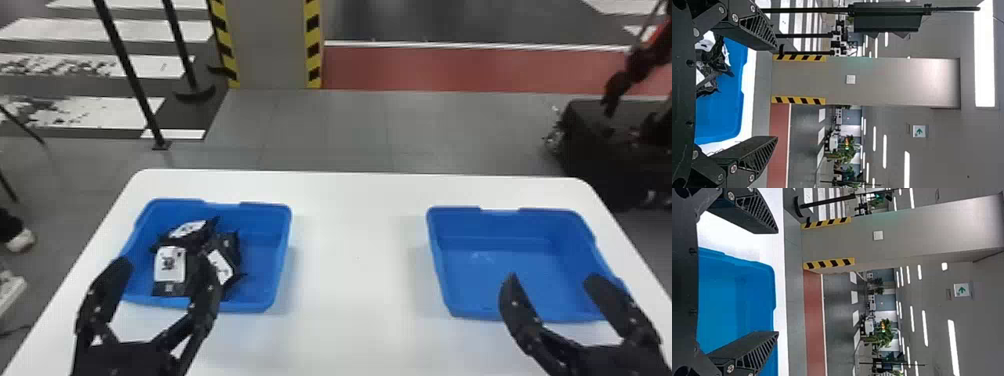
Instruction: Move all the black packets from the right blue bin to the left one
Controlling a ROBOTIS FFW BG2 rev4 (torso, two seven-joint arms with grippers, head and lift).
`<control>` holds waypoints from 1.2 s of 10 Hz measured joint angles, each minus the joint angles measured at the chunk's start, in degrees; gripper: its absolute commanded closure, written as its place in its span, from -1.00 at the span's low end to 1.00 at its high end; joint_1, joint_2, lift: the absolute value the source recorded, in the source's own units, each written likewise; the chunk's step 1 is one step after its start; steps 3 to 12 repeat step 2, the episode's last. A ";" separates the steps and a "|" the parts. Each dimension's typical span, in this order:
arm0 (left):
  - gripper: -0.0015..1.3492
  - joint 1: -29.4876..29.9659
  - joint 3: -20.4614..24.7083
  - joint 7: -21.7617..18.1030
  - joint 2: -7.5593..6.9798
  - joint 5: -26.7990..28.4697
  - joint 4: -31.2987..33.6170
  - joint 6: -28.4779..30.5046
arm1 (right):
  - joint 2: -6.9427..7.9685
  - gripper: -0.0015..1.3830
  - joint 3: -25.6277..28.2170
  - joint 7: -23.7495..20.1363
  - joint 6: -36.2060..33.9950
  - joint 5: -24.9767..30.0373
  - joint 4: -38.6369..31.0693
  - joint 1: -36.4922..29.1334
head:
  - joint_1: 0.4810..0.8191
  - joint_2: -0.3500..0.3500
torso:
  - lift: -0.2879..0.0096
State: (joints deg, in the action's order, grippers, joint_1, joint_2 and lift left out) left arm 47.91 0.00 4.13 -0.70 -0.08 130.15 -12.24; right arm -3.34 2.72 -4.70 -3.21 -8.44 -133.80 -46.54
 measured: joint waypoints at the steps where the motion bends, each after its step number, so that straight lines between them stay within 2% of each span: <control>1: -0.65 -0.08 0.00 0.00 0.00 0.00 0.00 0.04 | 0.00 -0.84 0.00 0.10 0.20 0.00 0.00 0.00 | 0.27 0.07 | 0.20; 12: -0.65 -0.21 0.00 0.00 0.02 0.03 0.00 0.12 | 0.00 -0.84 0.00 0.25 0.41 0.00 0.00 0.00 | 0.27 0.06 | 0.20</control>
